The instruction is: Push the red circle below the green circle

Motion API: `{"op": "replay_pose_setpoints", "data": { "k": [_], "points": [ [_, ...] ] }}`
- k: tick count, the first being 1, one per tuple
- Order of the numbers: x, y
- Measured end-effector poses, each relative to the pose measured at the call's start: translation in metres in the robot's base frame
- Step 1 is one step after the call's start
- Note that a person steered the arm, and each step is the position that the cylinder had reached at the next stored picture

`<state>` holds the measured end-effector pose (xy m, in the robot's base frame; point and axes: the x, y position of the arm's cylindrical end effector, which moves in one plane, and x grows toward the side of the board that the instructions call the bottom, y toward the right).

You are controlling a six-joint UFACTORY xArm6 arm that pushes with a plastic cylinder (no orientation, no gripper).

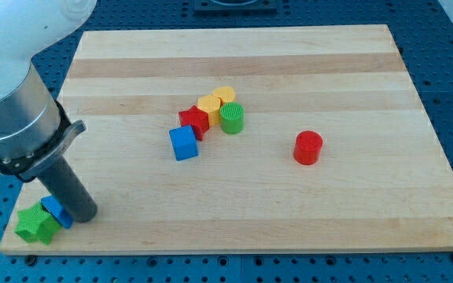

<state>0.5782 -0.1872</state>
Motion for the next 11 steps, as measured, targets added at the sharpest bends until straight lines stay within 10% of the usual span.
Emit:
{"op": "replay_pose_setpoints", "data": {
  "k": [4,5,11],
  "points": [
    [-0.053,0.388],
    [-0.116,0.39],
    [-0.121,0.186]
  ]
}}
